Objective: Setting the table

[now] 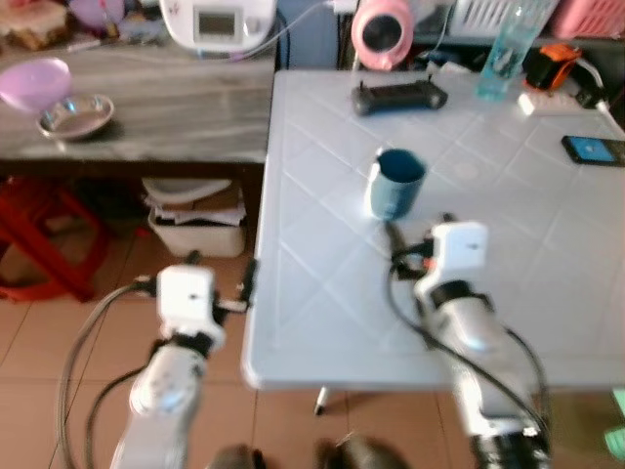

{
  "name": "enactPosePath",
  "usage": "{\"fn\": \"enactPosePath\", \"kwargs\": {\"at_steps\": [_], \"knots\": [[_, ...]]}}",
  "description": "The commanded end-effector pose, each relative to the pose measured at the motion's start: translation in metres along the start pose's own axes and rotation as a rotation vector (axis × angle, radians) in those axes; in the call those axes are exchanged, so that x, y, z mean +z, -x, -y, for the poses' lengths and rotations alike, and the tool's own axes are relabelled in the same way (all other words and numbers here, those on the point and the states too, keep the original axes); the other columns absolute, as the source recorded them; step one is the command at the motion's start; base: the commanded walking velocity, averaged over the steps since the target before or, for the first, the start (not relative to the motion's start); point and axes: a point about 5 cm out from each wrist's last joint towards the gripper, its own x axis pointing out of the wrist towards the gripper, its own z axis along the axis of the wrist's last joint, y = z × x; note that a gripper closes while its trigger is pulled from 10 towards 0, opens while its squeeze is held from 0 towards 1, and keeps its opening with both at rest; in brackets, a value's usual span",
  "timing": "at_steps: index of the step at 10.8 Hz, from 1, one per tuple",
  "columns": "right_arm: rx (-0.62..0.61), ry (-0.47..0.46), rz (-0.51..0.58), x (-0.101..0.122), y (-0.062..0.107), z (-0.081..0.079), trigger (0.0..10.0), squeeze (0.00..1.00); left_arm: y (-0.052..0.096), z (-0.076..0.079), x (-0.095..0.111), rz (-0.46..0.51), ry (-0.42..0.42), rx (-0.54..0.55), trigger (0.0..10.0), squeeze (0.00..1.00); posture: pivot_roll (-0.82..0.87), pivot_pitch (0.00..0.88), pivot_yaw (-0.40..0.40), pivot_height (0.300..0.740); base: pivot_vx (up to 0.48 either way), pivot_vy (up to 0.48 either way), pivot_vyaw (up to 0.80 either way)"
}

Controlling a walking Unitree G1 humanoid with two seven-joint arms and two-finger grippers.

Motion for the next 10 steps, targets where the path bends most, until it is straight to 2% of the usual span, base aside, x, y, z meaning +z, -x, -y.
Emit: {"fn": "enactPosePath", "kwargs": {"at_steps": [1,4,6,10], "knots": [[-0.010,0.012,0.000,0.001,0.001,0.006,10.0,0.00,0.000,0.004,0.000,-0.001,0.011,-0.009,10.0,0.00,0.03,0.094,0.022,0.740,0.000,0.000,0.00],[0.010,0.019,-0.005,0.002,0.002,0.003,10.0,0.00,0.000,0.001,0.000,-0.001,0.002,0.001,10.0,0.00,0.02,0.109,0.017,0.740,0.000,0.000,0.00],[0.059,-0.021,-0.034,-0.001,0.001,-0.005,10.0,0.00,-0.001,-0.005,0.001,0.000,-0.013,0.010,10.0,0.00,0.03,0.115,0.019,0.740,0.000,0.000,0.00],[0.115,-0.074,-0.156,-0.009,-0.002,-0.020,10.0,0.00,0.004,-0.006,0.000,-0.015,-0.025,0.000,10.0,0.00,0.05,0.142,0.024,0.740,0.000,0.000,0.00]]}}
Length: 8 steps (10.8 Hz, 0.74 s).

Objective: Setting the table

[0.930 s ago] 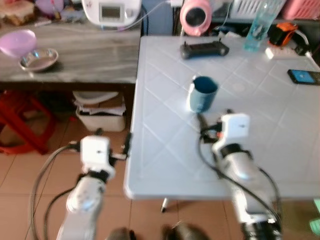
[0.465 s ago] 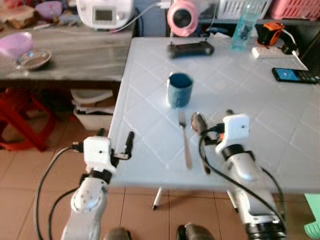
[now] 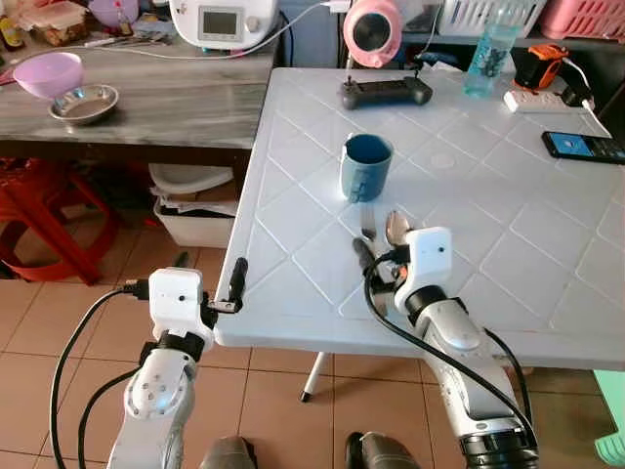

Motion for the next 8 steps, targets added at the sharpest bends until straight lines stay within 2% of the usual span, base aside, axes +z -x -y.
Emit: {"fn": "enactPosePath", "kwargs": {"at_steps": [1,5,8], "knots": [[0.006,-0.015,-0.007,0.002,0.000,-0.002,10.0,0.00,0.002,0.002,0.001,-0.006,-0.003,-0.017,10.0,0.00,0.05,0.146,0.025,0.740,0.000,0.000,0.00],[0.019,-0.069,-0.048,0.008,-0.011,-0.012,10.0,0.00,0.004,0.003,0.001,-0.012,-0.007,-0.027,10.0,0.00,0.05,0.163,0.026,0.740,0.000,0.000,0.00],[0.041,-0.107,-0.084,0.015,-0.011,-0.020,10.0,0.00,0.007,0.003,0.001,-0.021,-0.007,-0.029,10.0,0.00,0.06,0.170,0.025,0.740,0.000,0.000,0.00]]}}
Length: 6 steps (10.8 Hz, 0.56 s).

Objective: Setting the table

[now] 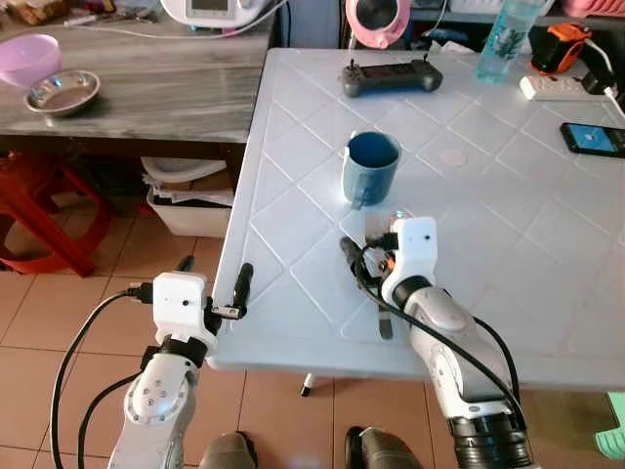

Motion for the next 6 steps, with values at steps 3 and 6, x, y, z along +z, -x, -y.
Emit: {"fn": "enactPosePath", "kwargs": {"at_steps": [3,6], "knots": [[0.001,0.028,-0.056,0.005,0.011,-0.002,10.0,0.00,0.002,-0.003,0.002,-0.007,-0.012,-0.003,10.0,0.00,0.05,0.173,0.020,0.740,0.000,0.000,0.00],[-0.044,0.066,-0.067,0.014,0.020,0.013,10.0,0.00,0.001,-0.001,0.001,-0.006,-0.005,-0.008,10.0,0.00,0.04,0.172,0.017,0.740,0.000,0.000,0.00]]}}
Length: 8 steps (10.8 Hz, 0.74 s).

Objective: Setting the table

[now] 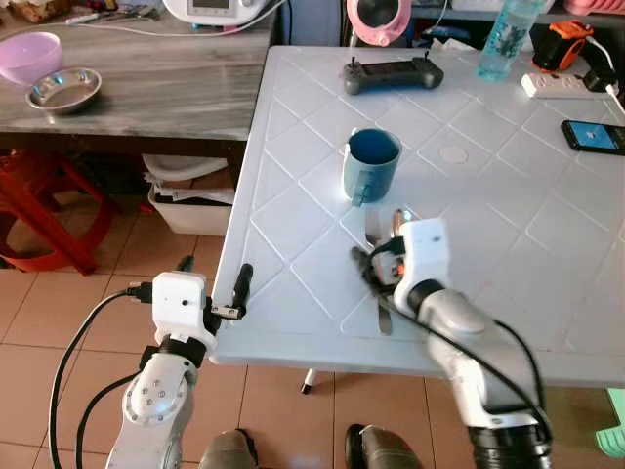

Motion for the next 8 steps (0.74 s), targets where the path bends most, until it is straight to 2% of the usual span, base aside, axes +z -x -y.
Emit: {"fn": "enactPosePath", "kwargs": {"at_steps": [1,6,8], "knots": [[0.009,-0.013,0.010,0.007,0.001,-0.004,10.0,0.00,0.001,0.001,0.001,-0.001,0.000,-0.007,10.0,0.00,0.04,0.172,0.017,0.740,0.000,0.000,0.00],[0.071,-0.058,0.013,0.020,-0.002,-0.019,10.0,0.00,0.002,-0.001,0.001,-0.006,-0.006,-0.014,10.0,0.00,0.05,0.178,0.014,0.740,0.000,0.000,0.00],[0.105,-0.069,0.010,0.026,0.003,-0.025,10.0,0.00,0.003,-0.001,0.001,-0.009,-0.009,-0.019,10.0,0.00,0.05,0.178,0.014,0.740,0.000,0.000,0.00]]}}
